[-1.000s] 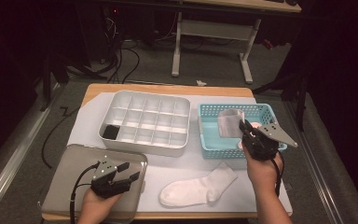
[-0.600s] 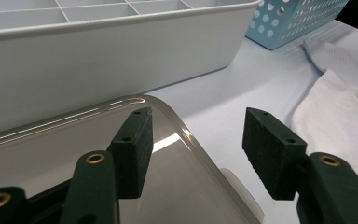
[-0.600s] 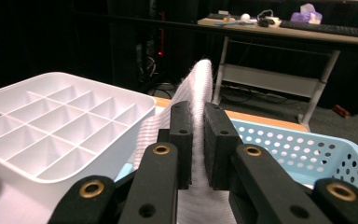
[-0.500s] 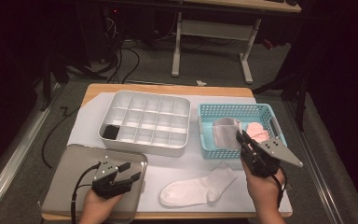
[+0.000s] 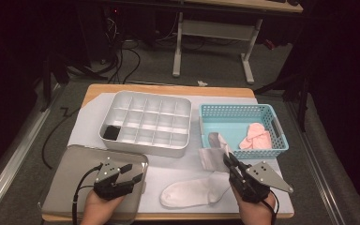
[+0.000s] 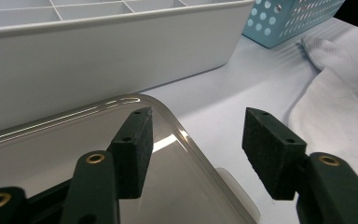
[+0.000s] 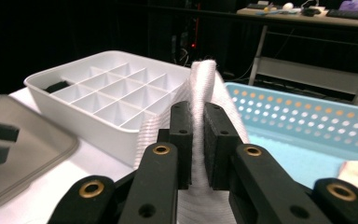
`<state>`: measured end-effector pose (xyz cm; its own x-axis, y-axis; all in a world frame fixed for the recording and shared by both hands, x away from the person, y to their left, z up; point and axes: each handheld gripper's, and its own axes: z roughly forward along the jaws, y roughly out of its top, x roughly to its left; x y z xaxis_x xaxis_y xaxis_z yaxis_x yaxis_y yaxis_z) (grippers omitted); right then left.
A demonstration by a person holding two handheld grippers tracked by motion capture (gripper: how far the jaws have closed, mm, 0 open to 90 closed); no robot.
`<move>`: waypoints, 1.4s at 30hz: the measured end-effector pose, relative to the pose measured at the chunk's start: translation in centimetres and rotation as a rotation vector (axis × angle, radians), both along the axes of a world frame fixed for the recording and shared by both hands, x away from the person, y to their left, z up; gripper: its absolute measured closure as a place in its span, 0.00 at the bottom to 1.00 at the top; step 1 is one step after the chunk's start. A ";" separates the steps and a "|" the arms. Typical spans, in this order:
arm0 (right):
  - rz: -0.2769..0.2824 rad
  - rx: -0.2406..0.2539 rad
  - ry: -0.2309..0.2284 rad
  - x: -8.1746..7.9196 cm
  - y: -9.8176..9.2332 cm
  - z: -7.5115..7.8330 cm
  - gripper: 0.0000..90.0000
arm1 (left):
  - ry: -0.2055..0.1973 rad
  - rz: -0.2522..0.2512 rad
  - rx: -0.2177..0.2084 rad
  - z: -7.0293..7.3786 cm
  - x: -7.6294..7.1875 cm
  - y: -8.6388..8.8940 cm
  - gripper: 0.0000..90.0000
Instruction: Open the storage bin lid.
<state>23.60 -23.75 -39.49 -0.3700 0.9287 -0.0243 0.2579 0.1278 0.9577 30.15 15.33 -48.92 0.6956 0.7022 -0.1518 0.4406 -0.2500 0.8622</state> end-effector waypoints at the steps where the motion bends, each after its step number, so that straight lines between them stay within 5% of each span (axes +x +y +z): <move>1: 0.002 0.002 0.000 -0.1 0.1 -0.2 0.92 | 0.000 0.000 0.000 0.0 0.0 0.0 0.48; 20: 0.080 0.004 0.089 -1.0 2.8 -3.8 0.92 | 0.001 -0.003 0.000 0.0 0.0 0.0 0.49; 34: 0.170 0.011 0.067 -1.4 5.3 -2.8 0.92 | -0.002 -0.003 -0.005 0.2 -0.1 0.1 0.49; 42: 0.213 0.043 0.128 -0.8 6.2 -3.8 0.92 | -0.003 -0.002 -0.008 0.2 -0.1 0.2 0.49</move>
<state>22.78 -17.59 -43.28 -0.5550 0.8286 0.0738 0.3494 0.1517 0.9246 30.07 15.49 -48.74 0.6973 0.6997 -0.1554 0.4374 -0.2437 0.8656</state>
